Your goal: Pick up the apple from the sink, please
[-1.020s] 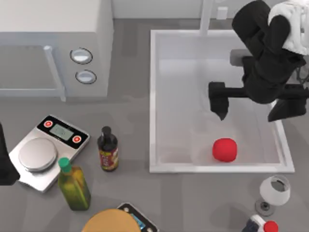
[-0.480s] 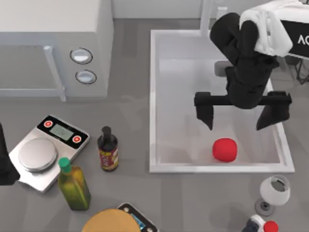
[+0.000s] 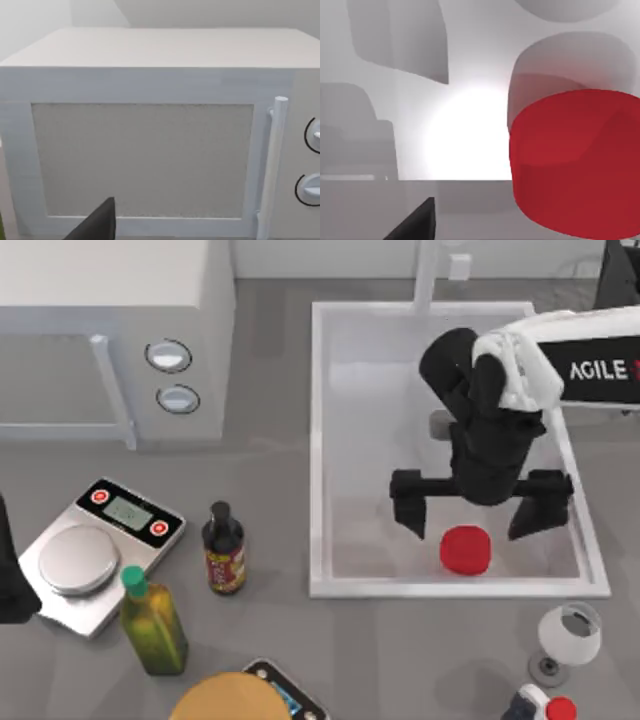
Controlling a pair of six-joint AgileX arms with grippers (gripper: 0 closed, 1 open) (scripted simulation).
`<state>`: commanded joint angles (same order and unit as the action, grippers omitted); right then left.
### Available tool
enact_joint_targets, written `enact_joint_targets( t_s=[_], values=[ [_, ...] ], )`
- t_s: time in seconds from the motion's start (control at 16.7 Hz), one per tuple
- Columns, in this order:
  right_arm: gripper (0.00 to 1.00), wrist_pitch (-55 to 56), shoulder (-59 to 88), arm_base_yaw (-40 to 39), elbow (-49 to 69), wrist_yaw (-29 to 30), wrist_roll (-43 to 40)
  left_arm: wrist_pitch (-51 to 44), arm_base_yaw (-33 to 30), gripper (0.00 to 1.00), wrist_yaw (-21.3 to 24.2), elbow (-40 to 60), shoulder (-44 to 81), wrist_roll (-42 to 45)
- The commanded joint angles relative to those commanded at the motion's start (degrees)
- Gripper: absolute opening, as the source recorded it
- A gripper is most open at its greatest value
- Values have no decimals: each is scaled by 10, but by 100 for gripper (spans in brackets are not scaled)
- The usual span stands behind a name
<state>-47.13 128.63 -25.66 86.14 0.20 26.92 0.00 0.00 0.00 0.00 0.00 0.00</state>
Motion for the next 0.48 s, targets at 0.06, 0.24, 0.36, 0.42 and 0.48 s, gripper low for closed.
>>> enact_joint_targets(
  t_s=[0.06, 0.24, 0.36, 0.42, 0.48],
  values=[
    [100, 35, 19, 0, -12, 0, 0, 0, 0, 100, 0, 0, 0, 0],
    [100, 115, 67, -1, -44, 1, 1, 0, 0, 100, 0, 0, 0, 0],
    [100, 138, 86, -2, -55, 1, 2, 0, 0, 100, 0, 0, 0, 0],
    [100, 140, 88, -2, -56, 1, 2, 0, 0, 100, 0, 0, 0, 0],
    [100, 140, 88, -2, -56, 1, 2, 0, 0, 100, 0, 0, 0, 0]
  ],
)
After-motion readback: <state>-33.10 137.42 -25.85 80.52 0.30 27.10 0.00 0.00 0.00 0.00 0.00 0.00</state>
